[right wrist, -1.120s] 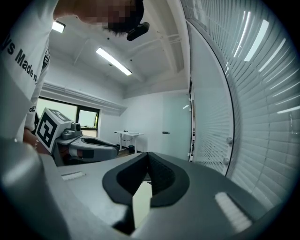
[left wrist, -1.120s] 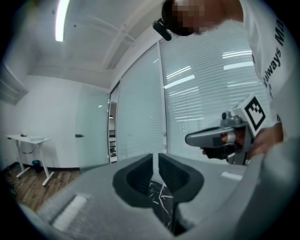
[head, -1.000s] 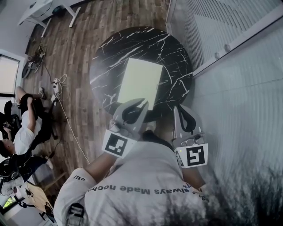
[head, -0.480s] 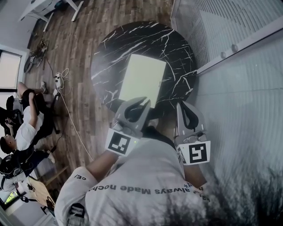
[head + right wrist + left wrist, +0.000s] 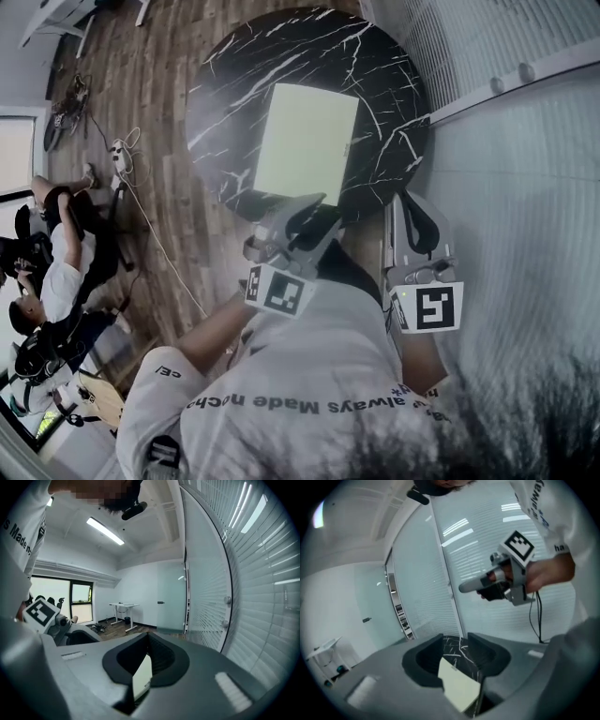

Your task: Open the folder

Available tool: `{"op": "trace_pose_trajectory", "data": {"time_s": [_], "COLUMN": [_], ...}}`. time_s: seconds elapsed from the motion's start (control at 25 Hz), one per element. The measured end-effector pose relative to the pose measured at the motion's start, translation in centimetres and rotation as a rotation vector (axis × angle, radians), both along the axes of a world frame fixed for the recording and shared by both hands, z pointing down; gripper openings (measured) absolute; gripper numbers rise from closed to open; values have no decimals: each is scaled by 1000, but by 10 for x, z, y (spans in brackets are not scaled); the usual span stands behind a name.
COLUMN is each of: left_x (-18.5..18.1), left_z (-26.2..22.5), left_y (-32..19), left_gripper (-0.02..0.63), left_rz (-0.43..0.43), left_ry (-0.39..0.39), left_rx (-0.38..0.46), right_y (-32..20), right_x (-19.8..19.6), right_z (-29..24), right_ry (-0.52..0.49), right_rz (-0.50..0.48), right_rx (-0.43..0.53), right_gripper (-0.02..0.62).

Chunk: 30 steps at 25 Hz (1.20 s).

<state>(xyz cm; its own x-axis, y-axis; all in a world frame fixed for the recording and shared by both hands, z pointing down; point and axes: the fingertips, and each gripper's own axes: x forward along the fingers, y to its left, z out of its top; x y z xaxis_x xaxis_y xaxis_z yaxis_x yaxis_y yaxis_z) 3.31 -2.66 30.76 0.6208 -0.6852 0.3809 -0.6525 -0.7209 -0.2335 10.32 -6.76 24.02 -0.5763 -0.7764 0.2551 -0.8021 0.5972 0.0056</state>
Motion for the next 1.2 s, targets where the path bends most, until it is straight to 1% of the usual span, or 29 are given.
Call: {"op": "trace_pose_trajectory", "data": {"time_s": [0.2, 0.48, 0.68, 0.8, 0.96, 1.08, 1.2], "left_x": [7, 11, 9, 8, 6, 5, 3], "left_z": [84, 184, 247, 271, 294, 305, 307], "left_y": [10, 12, 14, 13, 5, 0, -1], "left_gripper": [226, 272, 302, 307, 307, 303, 298], "left_rz": [120, 217, 266, 281, 280, 283, 280], "left_ry": [-180, -394, -502, -535, -546, -526, -477], "left_rx": [-63, -62, -57, -61, -88, -127, -181], "right_y": [-5, -8, -13, -17, -17, -15, -13], "right_x": [1, -5, -7, -7, -8, -9, -9], "right_z": [26, 73, 102, 117, 141, 156, 165], "right_ry": [12, 25, 25, 14, 30, 21, 16], "right_rz": [22, 33, 37, 62, 41, 45, 49], "right_rx": [-26, -71, -93, -115, -130, -152, -169], "right_gripper": [2, 2, 2, 2, 2, 2, 2]}}
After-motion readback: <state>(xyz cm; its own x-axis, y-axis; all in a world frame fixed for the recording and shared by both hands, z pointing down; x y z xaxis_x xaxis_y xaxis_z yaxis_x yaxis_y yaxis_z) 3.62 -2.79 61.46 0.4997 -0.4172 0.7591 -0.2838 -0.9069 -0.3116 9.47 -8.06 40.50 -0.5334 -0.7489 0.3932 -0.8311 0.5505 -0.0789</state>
